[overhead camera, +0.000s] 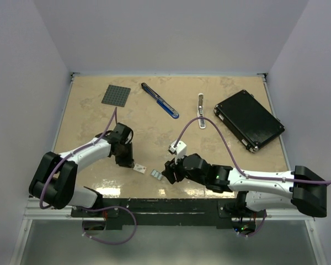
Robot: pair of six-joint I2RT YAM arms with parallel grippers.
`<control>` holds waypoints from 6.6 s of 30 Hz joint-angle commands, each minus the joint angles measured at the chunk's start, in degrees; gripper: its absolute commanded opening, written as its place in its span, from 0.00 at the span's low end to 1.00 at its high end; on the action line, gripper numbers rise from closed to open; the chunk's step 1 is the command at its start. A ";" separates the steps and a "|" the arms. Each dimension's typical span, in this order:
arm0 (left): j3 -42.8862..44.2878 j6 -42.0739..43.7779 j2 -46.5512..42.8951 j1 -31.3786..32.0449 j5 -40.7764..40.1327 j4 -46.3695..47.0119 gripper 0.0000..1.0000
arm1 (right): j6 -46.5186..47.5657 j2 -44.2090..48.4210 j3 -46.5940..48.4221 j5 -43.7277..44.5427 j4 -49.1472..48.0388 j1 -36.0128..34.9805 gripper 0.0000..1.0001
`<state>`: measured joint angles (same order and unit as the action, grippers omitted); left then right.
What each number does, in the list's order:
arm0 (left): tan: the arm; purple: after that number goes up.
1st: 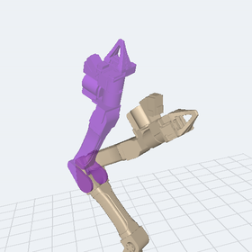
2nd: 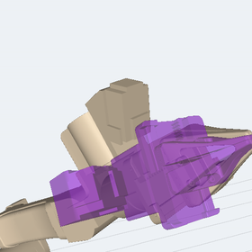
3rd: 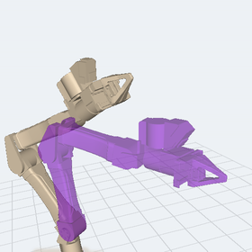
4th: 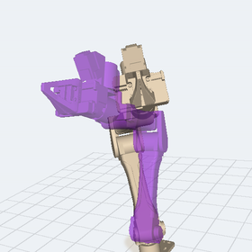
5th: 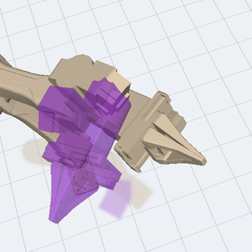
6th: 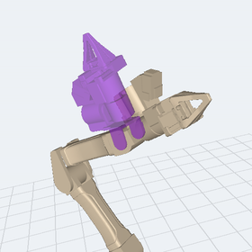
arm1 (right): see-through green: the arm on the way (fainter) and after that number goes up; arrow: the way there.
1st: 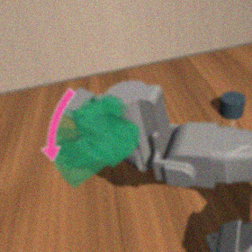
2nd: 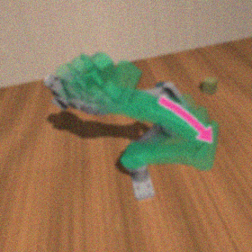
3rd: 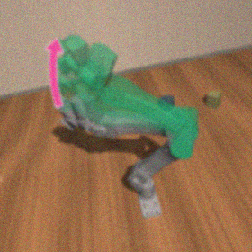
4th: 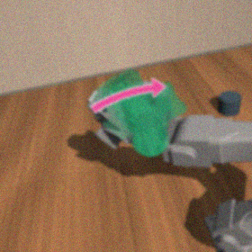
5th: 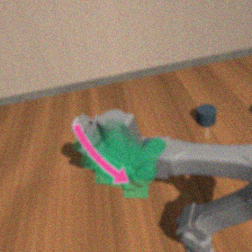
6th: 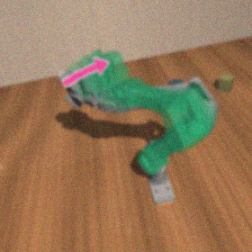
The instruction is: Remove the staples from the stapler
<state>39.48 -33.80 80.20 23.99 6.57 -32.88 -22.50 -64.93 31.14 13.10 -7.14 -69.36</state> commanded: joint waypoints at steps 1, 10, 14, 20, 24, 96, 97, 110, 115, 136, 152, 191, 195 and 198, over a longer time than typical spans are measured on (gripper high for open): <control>0.76 -2.67 -1.19 0.62 -4.98 -2.80 0.23 | 1.14 0.07 -0.02 -3.06 -3.32 -0.07 0.57; 10.96 2.42 -2.86 -1.92 -9.03 -1.75 0.40 | 3.87 -9.50 2.88 -4.75 -7.10 -0.07 0.57; 10.19 6.46 -3.74 -4.73 -4.74 1.06 0.41 | 5.71 -14.52 5.07 -5.90 -8.33 -0.07 0.59; 2.89 8.75 -5.32 -7.46 4.76 8.36 0.43 | 9.05 -19.96 9.55 -6.07 -6.40 -0.07 0.62; 1.82 9.10 -5.41 -7.82 7.05 9.42 0.43 | 11.86 -23.05 12.45 -5.02 -2.54 -0.16 0.63; -11.79 -7.77 -18.33 -9.49 6.78 13.89 0.39 | 14.42 -29.12 13.69 -8.53 -0.68 -0.16 0.37; -12.23 -8.12 -17.89 -9.49 7.31 14.68 0.39 | 14.42 -29.38 13.86 -8.18 -0.51 -0.25 0.37; -13.82 -8.65 -17.89 -8.61 5.91 14.95 0.38 | 15.12 -33.33 17.47 -7.39 -1.21 -0.16 0.34; -13.38 -8.56 -17.80 -8.34 6.00 14.43 0.37 | 14.94 -33.77 18.43 -6.07 -0.86 -0.16 0.34; -14.43 -10.67 -17.89 -5.36 3.54 13.28 0.26 | 12.57 -35.45 18.96 -6.25 -2.53 -0.16 0.33; -14.44 -10.58 -16.84 -4.56 3.45 13.90 0.25 | 13.80 -36.24 19.75 -8.01 -1.57 -0.16 0.33; -13.73 -10.23 -16.22 -4.04 3.28 14.07 0.25 | 16.88 -34.92 19.49 -11.26 1.95 -0.16 0.35; -13.73 -10.23 -15.96 -3.95 3.28 14.16 0.25 | 17.23 -35.27 19.58 -11.35 1.69 -0.16 0.35; -13.91 -10.23 -15.87 -3.86 3.36 14.34 0.25 | 17.49 -35.53 19.93 -11.08 1.69 -0.25 0.35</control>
<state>25.47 -43.94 64.01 19.70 8.99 -20.32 -5.96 -100.12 49.95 4.25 -8.54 -69.32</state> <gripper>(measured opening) 0.250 0.353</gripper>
